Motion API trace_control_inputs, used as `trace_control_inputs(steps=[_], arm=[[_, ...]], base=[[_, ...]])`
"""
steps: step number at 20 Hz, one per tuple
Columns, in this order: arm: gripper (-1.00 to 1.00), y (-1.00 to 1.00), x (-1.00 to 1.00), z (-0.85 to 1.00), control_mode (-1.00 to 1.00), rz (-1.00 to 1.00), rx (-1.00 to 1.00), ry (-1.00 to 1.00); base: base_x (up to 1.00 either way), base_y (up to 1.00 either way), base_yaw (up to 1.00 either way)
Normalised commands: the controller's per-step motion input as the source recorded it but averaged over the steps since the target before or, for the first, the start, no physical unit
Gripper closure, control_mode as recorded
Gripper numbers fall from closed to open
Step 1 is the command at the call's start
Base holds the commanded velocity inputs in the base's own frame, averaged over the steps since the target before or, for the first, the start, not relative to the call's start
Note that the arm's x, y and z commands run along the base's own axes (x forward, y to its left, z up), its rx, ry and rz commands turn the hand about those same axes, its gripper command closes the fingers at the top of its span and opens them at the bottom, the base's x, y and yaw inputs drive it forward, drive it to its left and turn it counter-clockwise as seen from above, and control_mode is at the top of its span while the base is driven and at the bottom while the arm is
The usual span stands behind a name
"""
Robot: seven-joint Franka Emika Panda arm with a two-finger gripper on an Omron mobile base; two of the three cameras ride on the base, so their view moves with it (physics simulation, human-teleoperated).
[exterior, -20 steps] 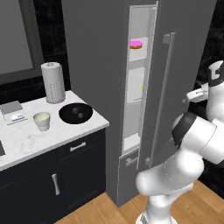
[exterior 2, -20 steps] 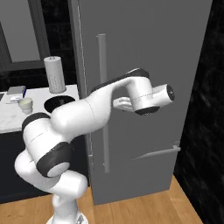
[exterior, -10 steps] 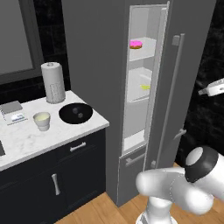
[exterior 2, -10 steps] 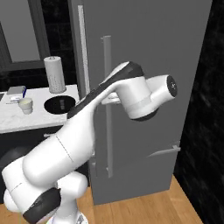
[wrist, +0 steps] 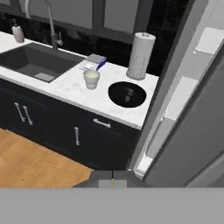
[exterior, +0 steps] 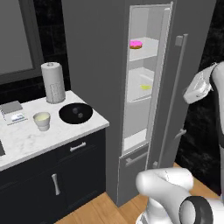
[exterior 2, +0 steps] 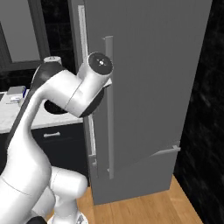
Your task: Grab a lemon wedge from the fridge and one ice cube from the ice bowl, and put them in the glass of lemonade.
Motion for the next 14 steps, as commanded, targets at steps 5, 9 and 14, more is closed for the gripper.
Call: trace_control_inputs(steps=[5, 9, 14], arm=[[1.00, 0.95, -0.03, 0.38, -1.00, -0.11, -0.40, -0.02], [-1.00, 1.00, 0.05, 0.02, -1.00, -0.19, -0.53, 0.01], [-1.00, 0.76, 0.55, -0.03, -1.00, -0.20, -0.55, 0.00]], base=[[0.00, 0.00, 0.00], [0.00, 0.00, 0.00], [0.00, 0.00, 0.00]])
